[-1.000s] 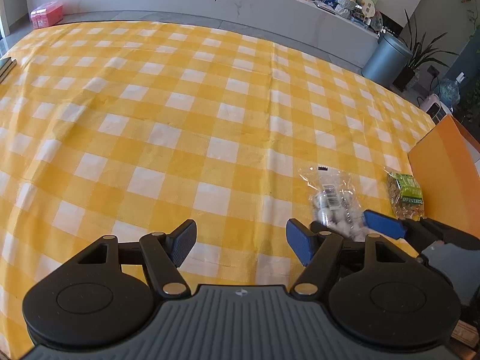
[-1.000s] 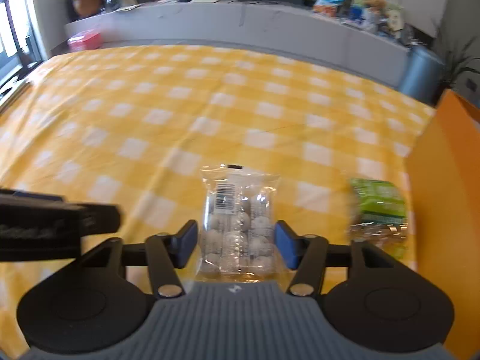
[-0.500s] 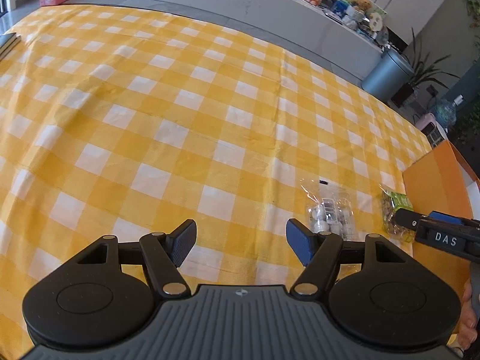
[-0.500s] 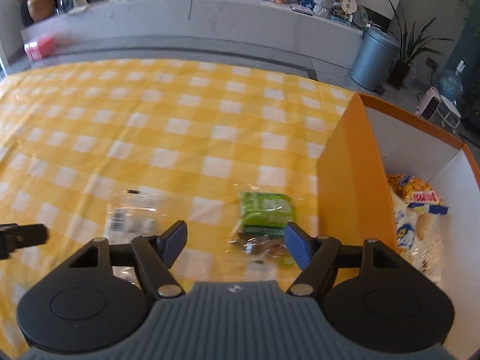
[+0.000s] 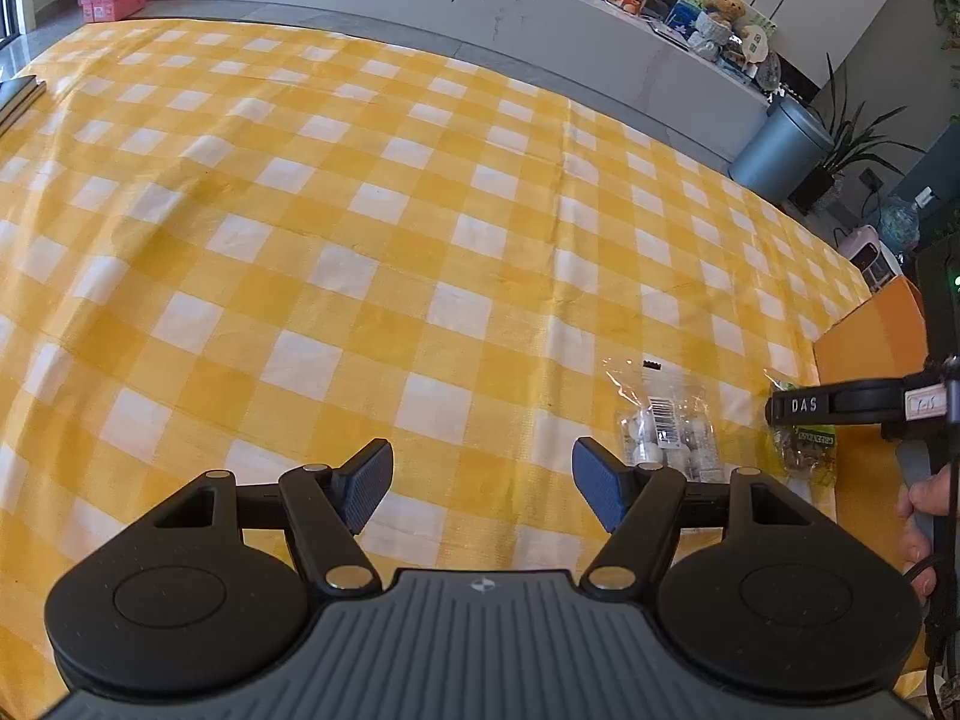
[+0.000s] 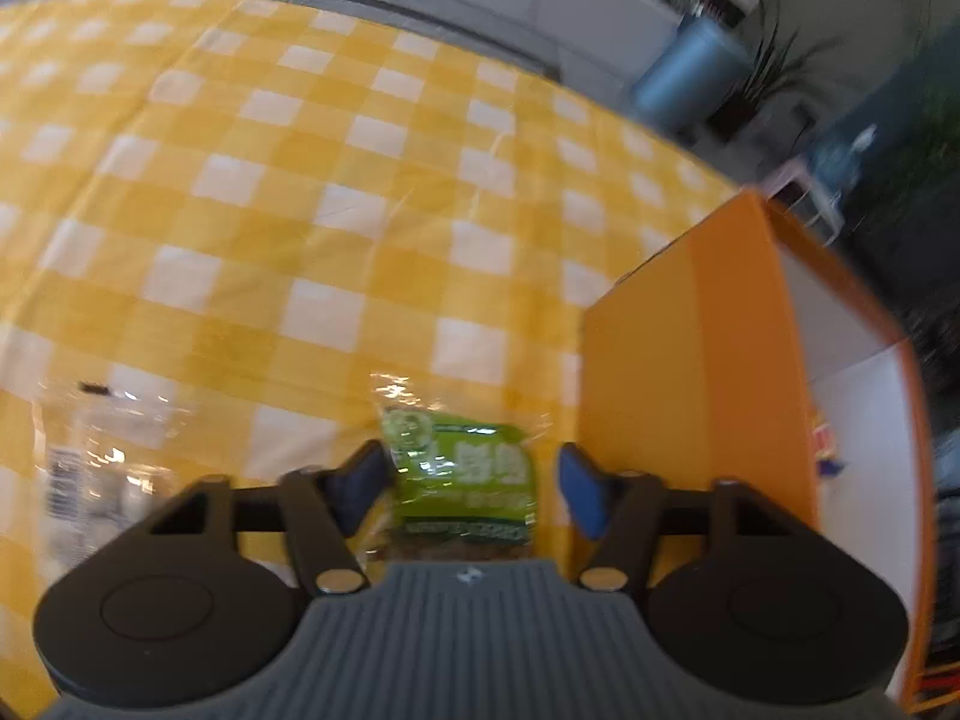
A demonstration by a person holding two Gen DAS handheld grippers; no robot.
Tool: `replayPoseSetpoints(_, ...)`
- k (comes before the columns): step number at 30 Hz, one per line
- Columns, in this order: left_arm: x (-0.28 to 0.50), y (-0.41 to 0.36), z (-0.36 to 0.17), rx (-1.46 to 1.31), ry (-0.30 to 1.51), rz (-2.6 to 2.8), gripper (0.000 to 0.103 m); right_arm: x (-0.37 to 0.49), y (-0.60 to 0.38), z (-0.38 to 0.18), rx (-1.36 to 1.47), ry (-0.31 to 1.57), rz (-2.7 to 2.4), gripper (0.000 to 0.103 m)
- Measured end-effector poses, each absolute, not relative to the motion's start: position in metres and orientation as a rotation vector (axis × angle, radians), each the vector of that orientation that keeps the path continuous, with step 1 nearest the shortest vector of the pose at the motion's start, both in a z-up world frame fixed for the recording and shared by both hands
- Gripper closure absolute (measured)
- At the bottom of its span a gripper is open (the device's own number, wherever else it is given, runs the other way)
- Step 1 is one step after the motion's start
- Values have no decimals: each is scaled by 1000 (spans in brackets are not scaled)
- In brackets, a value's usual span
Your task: Organize snacks
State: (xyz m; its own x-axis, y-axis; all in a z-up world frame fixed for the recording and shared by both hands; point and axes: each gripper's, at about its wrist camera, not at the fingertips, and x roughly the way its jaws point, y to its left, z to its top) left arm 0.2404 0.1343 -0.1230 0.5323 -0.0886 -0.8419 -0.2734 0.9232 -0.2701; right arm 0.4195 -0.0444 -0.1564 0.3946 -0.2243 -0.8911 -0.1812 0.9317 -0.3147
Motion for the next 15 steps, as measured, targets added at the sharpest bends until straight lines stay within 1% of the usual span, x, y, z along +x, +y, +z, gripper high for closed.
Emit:
replayPoseSetpoints(5,241,129,-124,-383,1017,97,22,407,-50,-154,-346,1174,52,53)
replayPoseSetpoints(10,241,125,-124,-344,1016,82,22,372,-53,-149,-270,1170,153,53)
replayPoseSetpoints(11,241,124,-124,-323,1015,101,22,365,-54,-151,-265,1158,164,51)
replayPoseSetpoints(13,240,124,-122,-279,996,137,22,352,-55,-154,-239,1148,191,43)
replayPoseSetpoints(15,240,125,-121,-283,991,128,22,343,-59,-158,-194,1112,208,43)
